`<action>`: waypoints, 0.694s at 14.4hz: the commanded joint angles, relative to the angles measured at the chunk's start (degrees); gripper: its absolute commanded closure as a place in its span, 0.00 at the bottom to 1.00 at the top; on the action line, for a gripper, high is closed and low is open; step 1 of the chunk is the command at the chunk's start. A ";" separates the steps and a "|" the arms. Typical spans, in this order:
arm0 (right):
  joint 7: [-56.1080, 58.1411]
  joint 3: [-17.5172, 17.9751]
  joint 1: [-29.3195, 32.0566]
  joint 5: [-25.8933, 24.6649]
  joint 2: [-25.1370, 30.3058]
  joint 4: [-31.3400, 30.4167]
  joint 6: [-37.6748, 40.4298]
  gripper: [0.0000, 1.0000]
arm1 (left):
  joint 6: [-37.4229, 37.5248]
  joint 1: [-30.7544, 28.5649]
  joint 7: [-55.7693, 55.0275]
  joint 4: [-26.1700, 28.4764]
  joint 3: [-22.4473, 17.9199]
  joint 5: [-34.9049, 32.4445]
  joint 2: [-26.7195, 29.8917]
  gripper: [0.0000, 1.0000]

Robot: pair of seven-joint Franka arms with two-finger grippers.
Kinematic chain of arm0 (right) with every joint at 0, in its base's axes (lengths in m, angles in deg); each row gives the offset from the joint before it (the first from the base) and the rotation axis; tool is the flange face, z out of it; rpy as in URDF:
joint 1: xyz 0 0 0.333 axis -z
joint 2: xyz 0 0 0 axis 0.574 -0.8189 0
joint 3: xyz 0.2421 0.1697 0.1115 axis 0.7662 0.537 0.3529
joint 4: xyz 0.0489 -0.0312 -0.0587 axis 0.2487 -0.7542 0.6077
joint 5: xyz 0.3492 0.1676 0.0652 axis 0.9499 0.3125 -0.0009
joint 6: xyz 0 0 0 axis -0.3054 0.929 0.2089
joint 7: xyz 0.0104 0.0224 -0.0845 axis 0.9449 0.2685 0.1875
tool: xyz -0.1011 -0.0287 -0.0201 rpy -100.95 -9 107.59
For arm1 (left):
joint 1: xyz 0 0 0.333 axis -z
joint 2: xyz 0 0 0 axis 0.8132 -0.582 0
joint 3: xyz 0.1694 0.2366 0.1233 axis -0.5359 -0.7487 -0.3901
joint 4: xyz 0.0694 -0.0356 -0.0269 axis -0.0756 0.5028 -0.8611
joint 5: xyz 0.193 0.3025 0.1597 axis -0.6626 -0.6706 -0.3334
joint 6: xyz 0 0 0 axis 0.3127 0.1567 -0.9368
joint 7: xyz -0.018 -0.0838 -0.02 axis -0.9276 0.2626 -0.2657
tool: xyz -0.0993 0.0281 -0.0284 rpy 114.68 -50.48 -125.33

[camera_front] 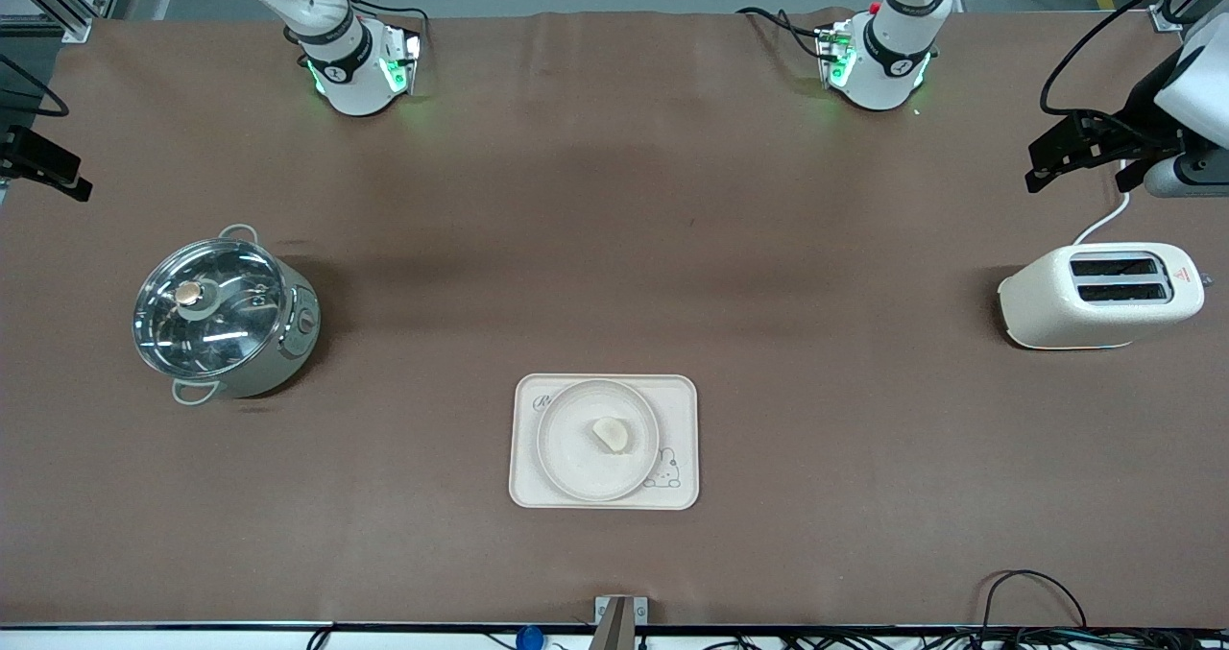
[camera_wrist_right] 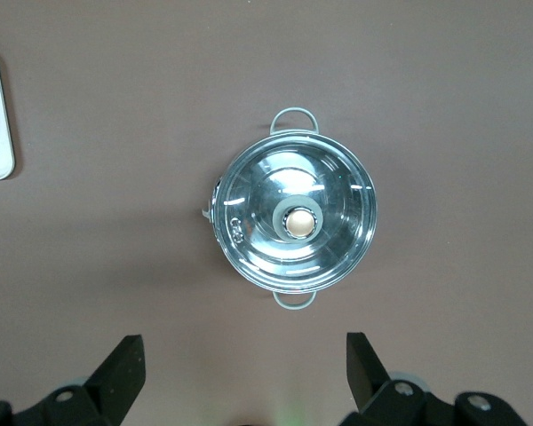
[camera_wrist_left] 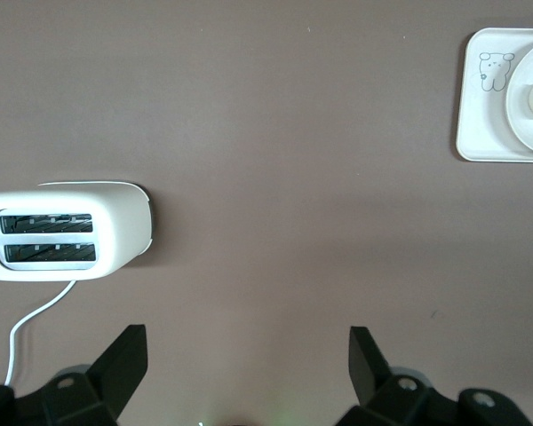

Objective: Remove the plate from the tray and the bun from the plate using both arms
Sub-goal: 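Reach the right gripper toward the white plate on the tray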

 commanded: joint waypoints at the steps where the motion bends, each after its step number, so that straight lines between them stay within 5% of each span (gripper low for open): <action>1: 0.57 0.35 0.46 -0.22 1.36 -1.56 -0.57 0.00 | 0.63 -0.18 0.96 -0.91 0.35 0.03 -0.02 0.00; 7: -0.13 0.44 -1.28 3.88 1.01 -2.60 -0.92 0.00 | 0.63 0.43 0.87 -1.35 0.61 -3.66 -0.11 0.00; 10: -7.12 0.52 -6.63 8.30 -3.19 -7.34 -12.30 0.00 | 0.63 -0.27 1.13 -1.35 0.61 -2.78 -0.73 0.00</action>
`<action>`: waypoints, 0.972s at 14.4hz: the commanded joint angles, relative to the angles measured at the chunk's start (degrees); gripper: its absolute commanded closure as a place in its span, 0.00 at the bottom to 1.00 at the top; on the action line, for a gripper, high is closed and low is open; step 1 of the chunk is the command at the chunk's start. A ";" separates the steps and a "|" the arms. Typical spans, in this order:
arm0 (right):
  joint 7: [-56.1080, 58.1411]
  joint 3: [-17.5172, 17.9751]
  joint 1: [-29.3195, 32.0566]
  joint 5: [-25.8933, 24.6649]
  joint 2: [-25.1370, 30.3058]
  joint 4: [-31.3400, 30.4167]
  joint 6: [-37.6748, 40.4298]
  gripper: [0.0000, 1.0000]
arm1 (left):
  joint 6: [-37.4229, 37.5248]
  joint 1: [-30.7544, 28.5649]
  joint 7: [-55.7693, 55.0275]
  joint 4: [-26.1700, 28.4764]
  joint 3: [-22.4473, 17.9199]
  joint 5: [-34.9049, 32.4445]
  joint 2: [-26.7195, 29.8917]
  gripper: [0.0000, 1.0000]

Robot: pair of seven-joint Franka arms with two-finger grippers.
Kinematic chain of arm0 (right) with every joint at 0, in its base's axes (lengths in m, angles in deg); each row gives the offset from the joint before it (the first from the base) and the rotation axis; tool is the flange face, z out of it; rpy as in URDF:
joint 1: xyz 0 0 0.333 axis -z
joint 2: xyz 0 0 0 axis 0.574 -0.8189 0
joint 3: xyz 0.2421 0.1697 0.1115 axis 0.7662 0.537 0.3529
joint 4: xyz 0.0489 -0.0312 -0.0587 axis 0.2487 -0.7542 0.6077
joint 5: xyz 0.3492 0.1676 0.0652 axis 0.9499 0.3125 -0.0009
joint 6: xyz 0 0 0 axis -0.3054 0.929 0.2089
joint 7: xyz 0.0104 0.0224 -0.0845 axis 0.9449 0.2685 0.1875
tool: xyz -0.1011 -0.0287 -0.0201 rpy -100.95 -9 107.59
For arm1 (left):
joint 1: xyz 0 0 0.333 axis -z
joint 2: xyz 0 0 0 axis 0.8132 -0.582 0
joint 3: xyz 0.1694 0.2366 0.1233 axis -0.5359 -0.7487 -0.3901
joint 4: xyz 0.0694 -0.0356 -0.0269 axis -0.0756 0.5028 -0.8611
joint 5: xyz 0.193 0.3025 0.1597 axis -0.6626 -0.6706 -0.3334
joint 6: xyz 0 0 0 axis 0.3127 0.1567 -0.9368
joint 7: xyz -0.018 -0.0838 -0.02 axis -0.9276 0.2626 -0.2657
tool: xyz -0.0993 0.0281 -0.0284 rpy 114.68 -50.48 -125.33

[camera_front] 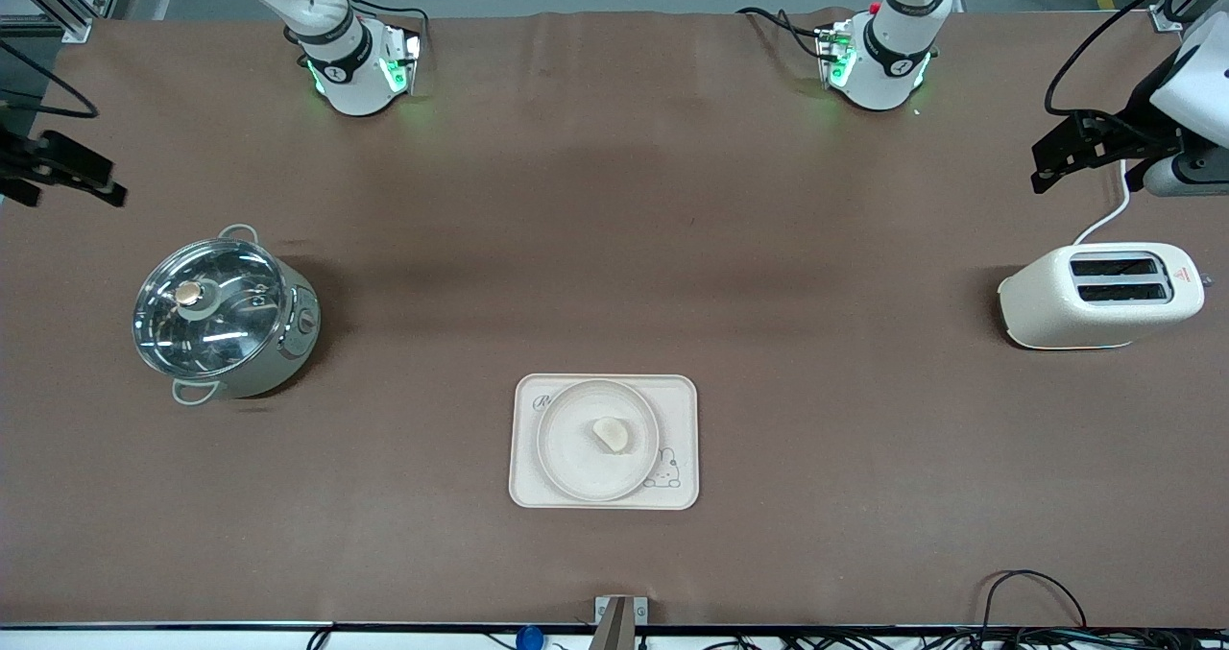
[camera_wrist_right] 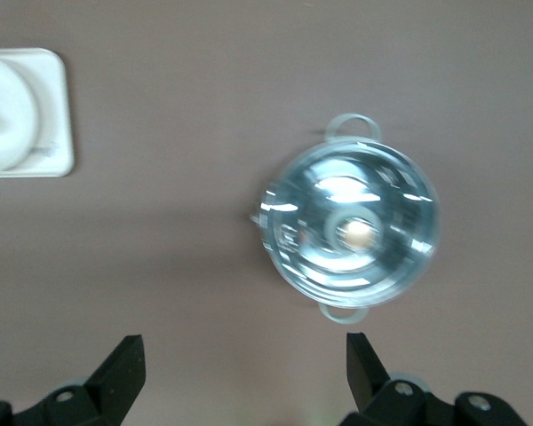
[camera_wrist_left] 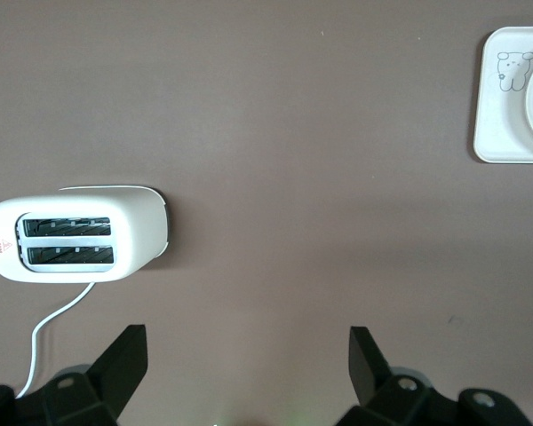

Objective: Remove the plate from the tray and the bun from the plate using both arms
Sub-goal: 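Reach the right gripper toward the white plate on the tray, then lower the right gripper and grasp the plate rim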

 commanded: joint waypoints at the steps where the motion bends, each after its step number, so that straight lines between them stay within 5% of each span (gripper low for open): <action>1: -9.09 0.00 -6.82 1.74 -5.44 -5.41 -12.06 0.00 | 0.63 -0.48 1.10 -0.92 0.26 -0.35 -0.52 0.00; 6: -22.71 0.00 -17.72 6.13 -23.45 -3.59 -30.88 0.00 | 0.37 -0.48 1.02 -0.65 0.26 -0.44 -0.87 0.00; 11: -35.04 0.00 -25.03 5.96 -41.30 6.95 -43.63 0.00 | -0.94 -0.65 1.10 -0.48 0.18 -0.35 -2.10 0.00; 14: -36.90 0.70 -25.39 6.05 -47.12 12.48 -46.03 0.06 | -1.65 -0.83 1.02 -0.30 0.17 -0.35 -2.72 0.00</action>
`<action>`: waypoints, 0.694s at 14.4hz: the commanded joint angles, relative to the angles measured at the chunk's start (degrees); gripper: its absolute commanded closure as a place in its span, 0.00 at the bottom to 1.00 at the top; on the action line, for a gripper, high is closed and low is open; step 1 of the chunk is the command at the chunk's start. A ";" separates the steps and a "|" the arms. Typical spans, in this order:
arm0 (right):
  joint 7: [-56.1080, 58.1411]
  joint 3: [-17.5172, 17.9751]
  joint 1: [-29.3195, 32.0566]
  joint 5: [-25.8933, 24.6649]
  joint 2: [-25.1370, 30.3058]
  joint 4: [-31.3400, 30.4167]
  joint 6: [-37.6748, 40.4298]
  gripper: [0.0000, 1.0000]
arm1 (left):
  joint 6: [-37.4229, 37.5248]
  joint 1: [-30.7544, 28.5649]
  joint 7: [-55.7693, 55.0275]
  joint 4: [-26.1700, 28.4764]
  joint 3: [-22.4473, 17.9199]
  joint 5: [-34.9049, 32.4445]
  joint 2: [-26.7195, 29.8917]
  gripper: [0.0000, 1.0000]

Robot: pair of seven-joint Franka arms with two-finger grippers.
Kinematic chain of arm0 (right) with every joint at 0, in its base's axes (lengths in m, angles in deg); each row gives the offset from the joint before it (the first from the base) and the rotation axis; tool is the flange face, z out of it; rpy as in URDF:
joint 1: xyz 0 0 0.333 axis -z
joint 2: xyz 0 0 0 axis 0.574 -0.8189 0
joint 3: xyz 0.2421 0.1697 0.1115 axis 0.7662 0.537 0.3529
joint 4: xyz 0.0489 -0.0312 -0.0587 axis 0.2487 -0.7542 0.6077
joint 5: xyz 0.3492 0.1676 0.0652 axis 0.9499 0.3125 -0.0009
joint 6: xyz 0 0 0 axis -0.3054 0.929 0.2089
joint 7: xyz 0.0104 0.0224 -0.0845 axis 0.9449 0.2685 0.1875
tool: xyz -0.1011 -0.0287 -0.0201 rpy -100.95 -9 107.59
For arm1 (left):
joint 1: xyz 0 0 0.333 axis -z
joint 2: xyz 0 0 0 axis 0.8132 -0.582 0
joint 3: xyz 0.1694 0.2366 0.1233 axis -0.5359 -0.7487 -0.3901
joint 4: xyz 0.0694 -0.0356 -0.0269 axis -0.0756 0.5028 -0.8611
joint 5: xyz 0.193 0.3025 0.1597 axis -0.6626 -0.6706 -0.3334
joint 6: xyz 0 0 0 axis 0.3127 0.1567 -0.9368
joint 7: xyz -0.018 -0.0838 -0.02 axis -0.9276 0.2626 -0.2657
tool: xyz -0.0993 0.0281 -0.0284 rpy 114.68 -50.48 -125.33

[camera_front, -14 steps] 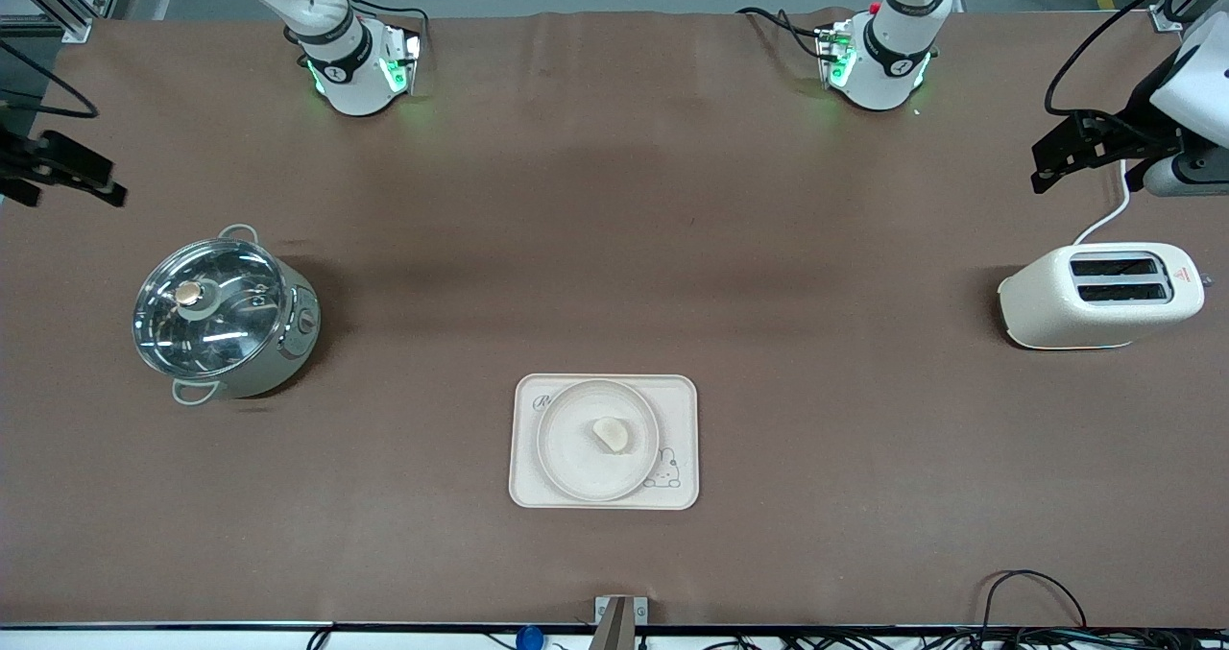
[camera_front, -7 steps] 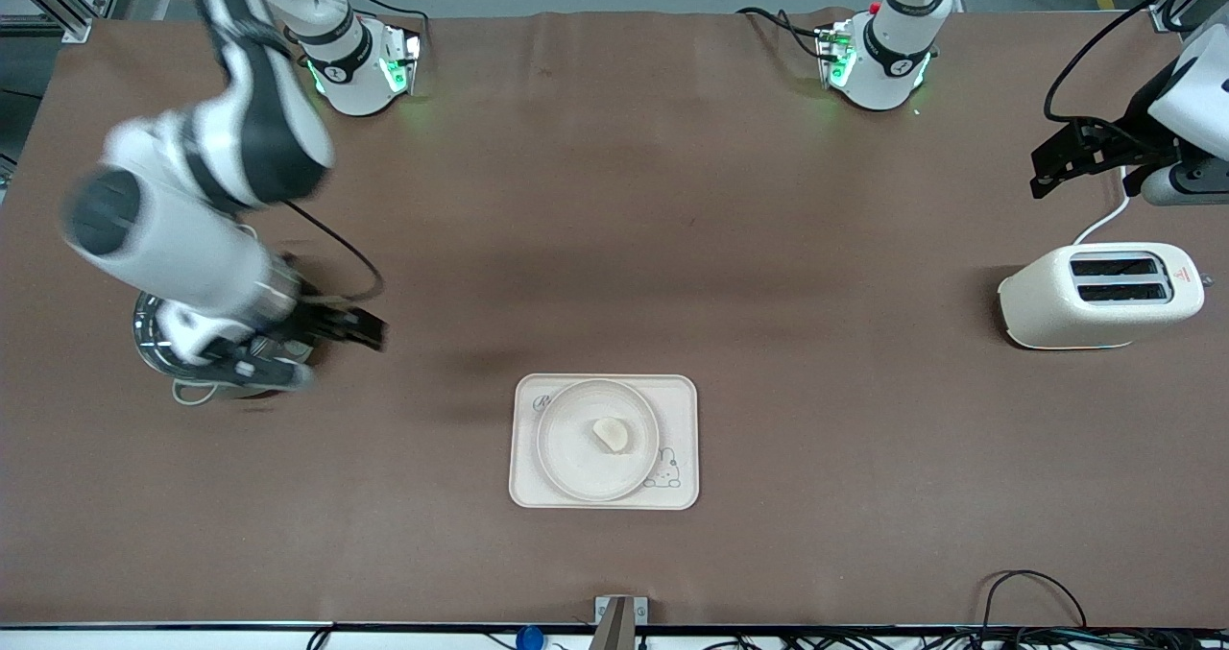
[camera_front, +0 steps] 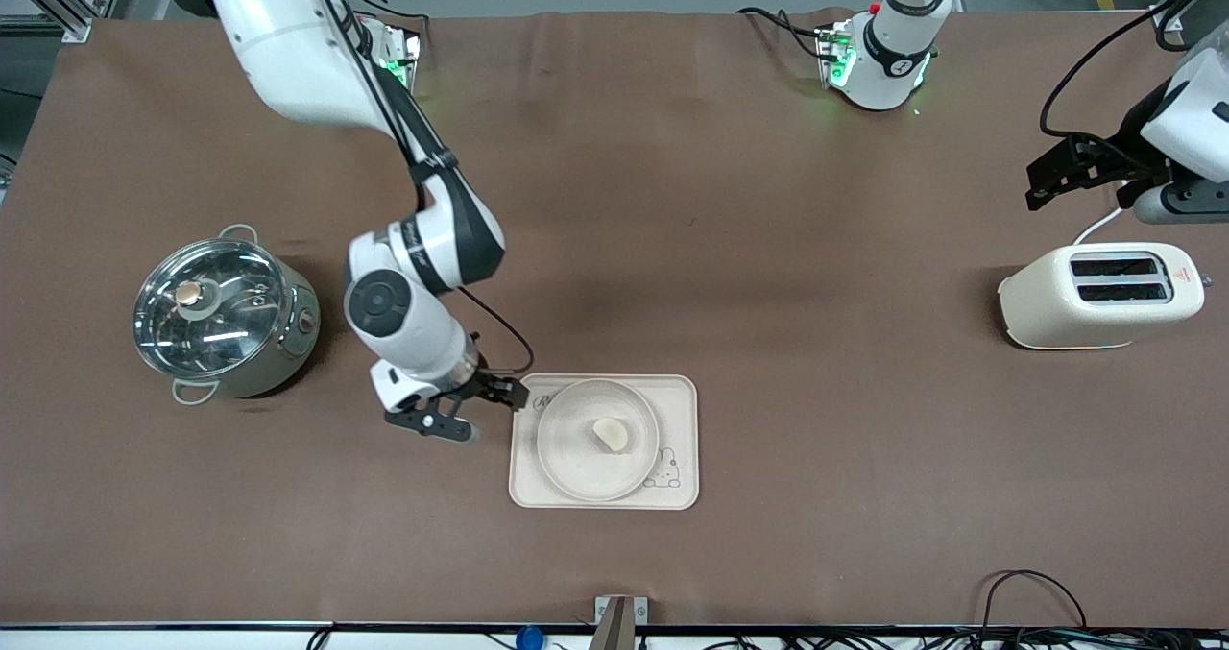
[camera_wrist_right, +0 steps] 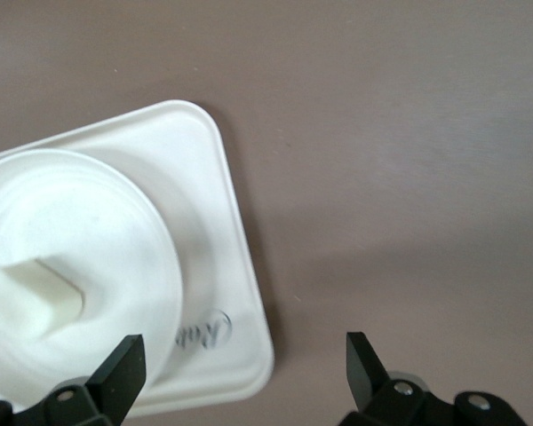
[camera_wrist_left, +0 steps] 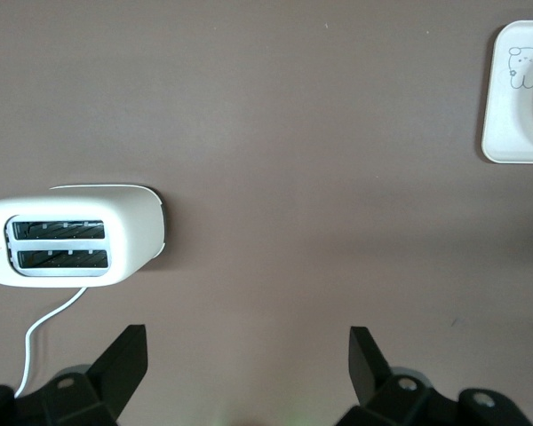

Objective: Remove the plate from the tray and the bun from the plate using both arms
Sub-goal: 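Lower the right gripper and grasp the plate rim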

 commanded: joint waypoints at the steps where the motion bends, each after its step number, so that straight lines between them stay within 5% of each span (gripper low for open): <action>1: -2.01 0.37 0.26 1.16 -5.97 8.45 0.69 0.12 | -0.98 -0.53 1.01 -0.26 0.23 -0.35 -0.56 0.00; 6: -3.33 1.69 0.18 1.07 -12.40 16.02 0.51 0.40 | -1.33 -0.53 1.01 -0.26 0.23 -0.35 -1.26 0.00; 10: -3.34 1.69 -0.70 1.07 -14.25 16.29 -1.24 0.55 | -1.33 -0.53 1.01 -0.26 0.23 -0.35 -1.27 0.00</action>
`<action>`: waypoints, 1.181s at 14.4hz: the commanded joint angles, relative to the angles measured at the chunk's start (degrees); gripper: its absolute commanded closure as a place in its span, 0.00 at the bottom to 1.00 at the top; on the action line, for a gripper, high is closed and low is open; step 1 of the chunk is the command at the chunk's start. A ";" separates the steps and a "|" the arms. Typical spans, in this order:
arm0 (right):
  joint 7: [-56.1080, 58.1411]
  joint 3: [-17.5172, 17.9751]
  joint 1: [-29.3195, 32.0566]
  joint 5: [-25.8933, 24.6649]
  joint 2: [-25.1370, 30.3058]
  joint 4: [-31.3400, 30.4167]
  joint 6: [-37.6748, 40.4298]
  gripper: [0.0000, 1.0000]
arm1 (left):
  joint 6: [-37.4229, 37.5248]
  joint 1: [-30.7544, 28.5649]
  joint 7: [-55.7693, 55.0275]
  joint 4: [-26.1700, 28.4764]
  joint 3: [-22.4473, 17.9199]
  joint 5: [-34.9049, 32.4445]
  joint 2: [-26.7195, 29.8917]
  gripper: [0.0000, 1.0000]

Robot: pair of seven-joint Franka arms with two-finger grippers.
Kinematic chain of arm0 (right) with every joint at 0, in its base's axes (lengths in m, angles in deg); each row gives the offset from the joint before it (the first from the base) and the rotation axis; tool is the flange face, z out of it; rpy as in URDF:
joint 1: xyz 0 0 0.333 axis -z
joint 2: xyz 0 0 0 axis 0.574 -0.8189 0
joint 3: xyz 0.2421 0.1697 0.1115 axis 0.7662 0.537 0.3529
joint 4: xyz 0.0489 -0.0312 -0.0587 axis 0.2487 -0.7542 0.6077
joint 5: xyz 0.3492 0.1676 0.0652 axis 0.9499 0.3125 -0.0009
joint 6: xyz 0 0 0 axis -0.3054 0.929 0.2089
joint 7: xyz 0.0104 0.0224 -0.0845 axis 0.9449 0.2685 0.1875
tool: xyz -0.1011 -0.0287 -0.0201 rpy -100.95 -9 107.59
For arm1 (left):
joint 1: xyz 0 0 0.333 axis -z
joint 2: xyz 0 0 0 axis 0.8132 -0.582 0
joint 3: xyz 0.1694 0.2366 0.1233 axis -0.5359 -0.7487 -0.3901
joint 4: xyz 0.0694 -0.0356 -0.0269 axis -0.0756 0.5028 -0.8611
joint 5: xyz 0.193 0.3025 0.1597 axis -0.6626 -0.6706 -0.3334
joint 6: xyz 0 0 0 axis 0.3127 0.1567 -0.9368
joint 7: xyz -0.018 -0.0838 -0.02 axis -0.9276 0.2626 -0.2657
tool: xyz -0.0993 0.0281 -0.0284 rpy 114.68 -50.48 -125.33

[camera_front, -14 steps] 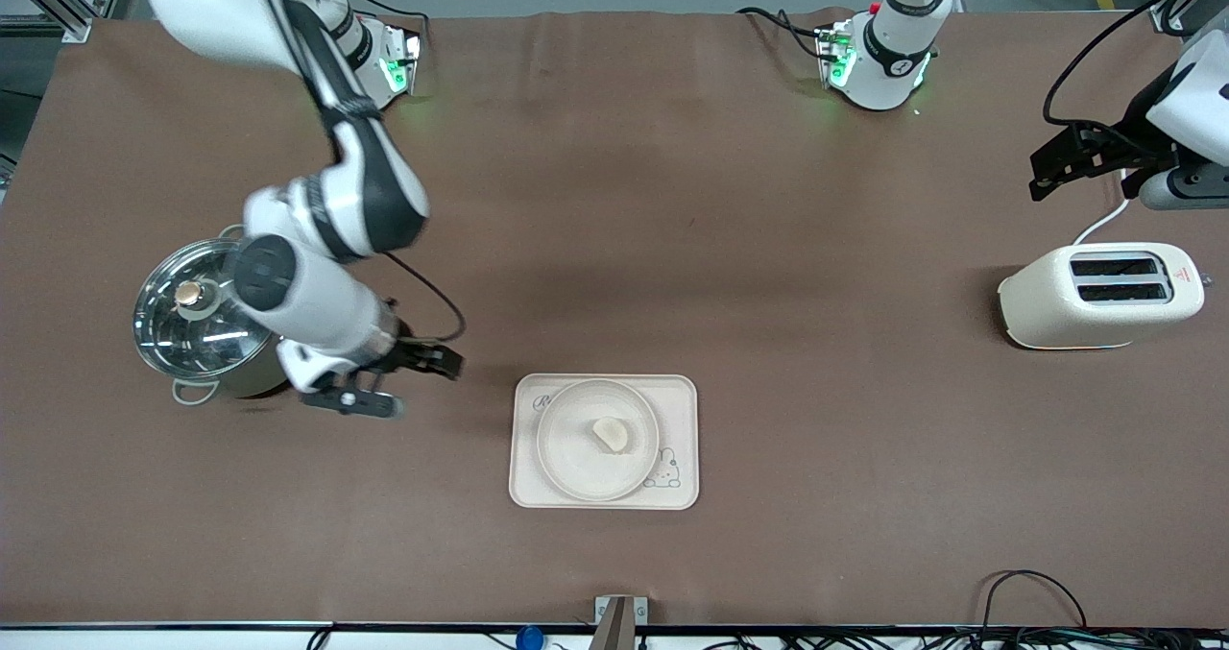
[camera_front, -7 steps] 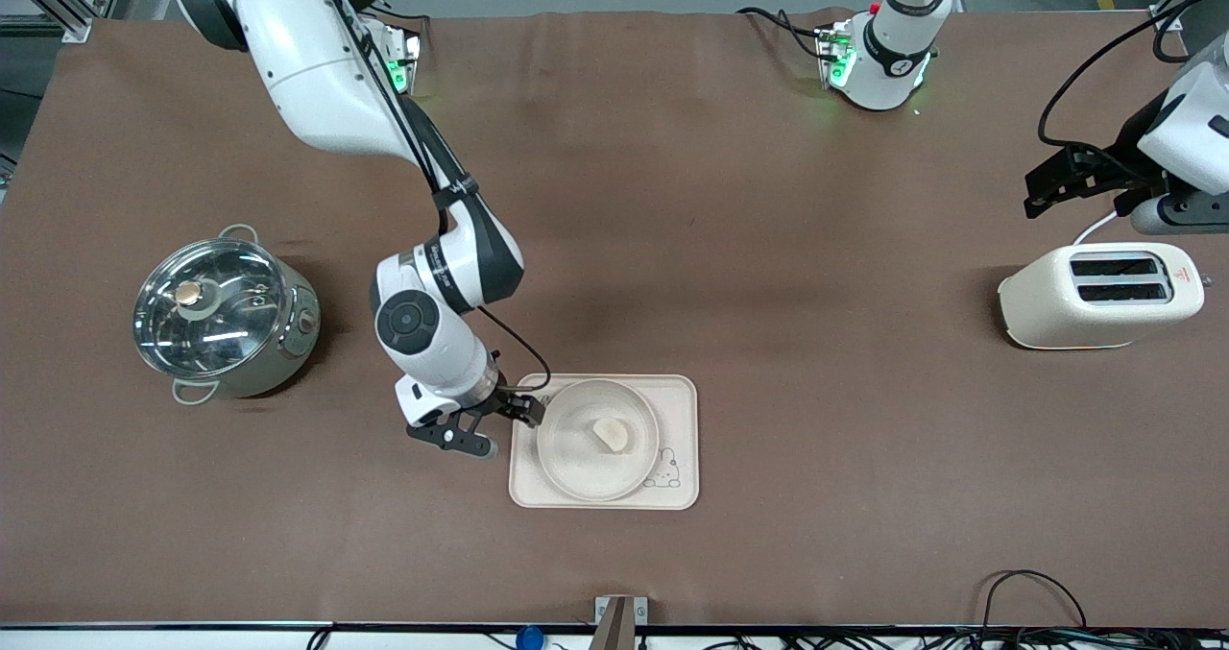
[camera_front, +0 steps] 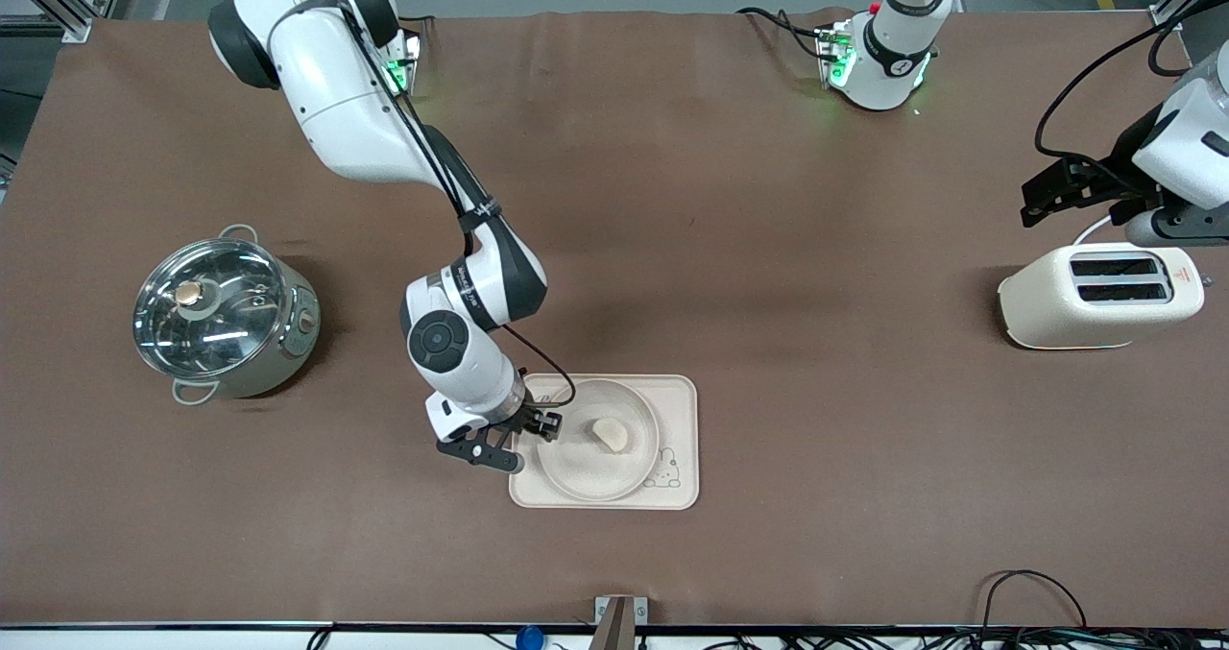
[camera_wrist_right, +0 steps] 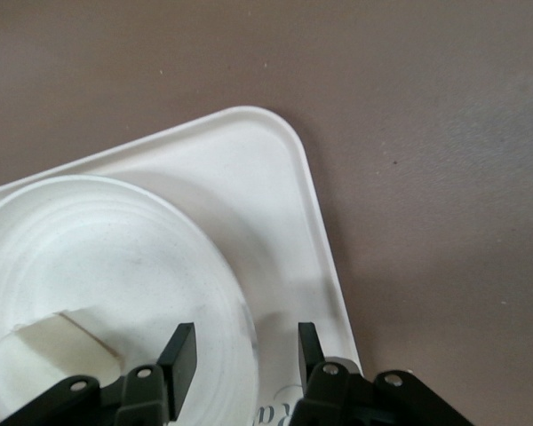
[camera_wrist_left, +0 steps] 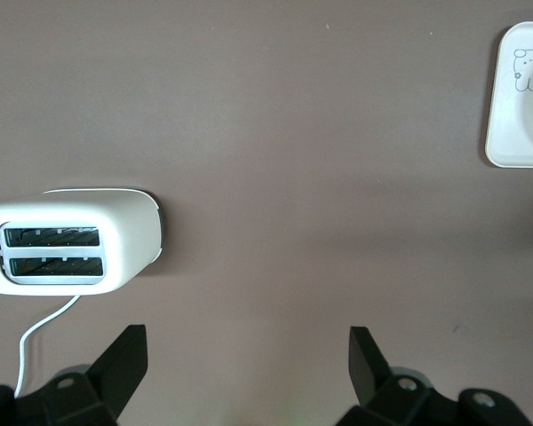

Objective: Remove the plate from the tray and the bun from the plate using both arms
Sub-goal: 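Lift the plate with the bun off the tray with the right gripper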

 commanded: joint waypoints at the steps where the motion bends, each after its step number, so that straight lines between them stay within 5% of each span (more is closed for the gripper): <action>1: -0.90 0.10 -0.43 0.59 -2.05 2.03 -0.86 0.56 | -0.31 -0.43 1.01 -0.35 0.24 -0.35 0.20 0.00; 3: -0.64 0.10 -0.43 0.59 -2.49 2.03 -1.48 0.77 | -0.31 -0.43 1.01 -0.26 0.24 -0.35 0.11 0.00; 4: -0.89 0.10 -0.43 0.59 -2.49 2.03 -1.75 0.98 | -0.48 -0.25 1.01 -0.26 0.24 -0.35 0.11 0.00; 9: -0.20 0.27 -0.25 0.94 -1.71 1.42 -1.57 1.00 | -0.57 -0.25 1.01 -0.17 0.24 -0.35 -0.24 0.00; 11: 0.51 3.41 0.53 1.55 1.18 -1.02 -1.40 1.00 | -0.57 -0.16 1.01 -0.17 0.24 -0.35 -0.33 0.00; 13: 1.21 5.80 1.15 1.64 6.62 -8.30 -3.14 1.00 | -0.57 -0.07 1.01 0.00 0.24 -0.35 -0.33 0.00; 17: 4.55 10.37 2.55 1.64 18.92 -32.37 -19.91 1.00 | -0.57 0.10 0.93 0.35 0.24 -0.35 -0.41 0.00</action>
